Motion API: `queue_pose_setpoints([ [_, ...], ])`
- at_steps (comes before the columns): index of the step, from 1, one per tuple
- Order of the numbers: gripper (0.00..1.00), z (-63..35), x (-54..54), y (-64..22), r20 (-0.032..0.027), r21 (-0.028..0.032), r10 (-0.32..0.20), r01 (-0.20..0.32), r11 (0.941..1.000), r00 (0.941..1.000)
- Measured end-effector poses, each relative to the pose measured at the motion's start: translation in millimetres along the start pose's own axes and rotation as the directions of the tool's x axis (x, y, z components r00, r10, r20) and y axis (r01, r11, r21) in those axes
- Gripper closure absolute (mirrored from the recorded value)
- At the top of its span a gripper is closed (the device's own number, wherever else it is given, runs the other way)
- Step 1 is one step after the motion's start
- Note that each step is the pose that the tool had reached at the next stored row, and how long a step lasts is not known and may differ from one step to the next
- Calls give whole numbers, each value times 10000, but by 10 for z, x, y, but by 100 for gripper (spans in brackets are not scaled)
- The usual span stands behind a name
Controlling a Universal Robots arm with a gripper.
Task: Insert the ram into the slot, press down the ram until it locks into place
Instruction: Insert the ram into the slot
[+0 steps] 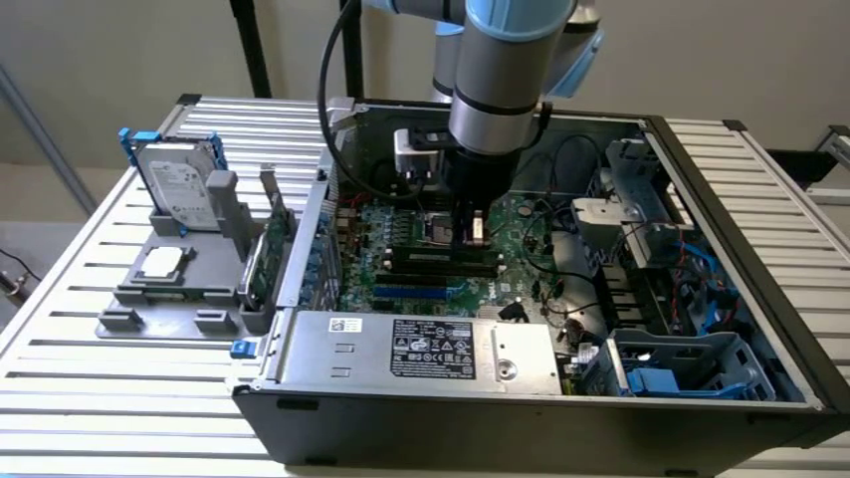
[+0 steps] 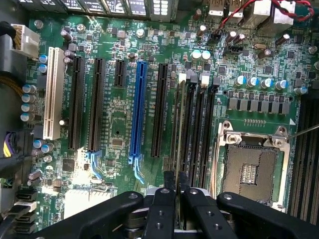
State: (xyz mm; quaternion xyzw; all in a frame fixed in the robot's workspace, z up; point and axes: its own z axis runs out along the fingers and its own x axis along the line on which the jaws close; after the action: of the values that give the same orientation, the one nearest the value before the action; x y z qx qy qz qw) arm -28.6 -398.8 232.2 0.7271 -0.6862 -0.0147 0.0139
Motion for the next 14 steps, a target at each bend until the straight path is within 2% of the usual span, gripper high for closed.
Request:
queue_pose_setpoints([
  [14,86,31,-1,-2,6,19,148,-148,9999,9999],
])
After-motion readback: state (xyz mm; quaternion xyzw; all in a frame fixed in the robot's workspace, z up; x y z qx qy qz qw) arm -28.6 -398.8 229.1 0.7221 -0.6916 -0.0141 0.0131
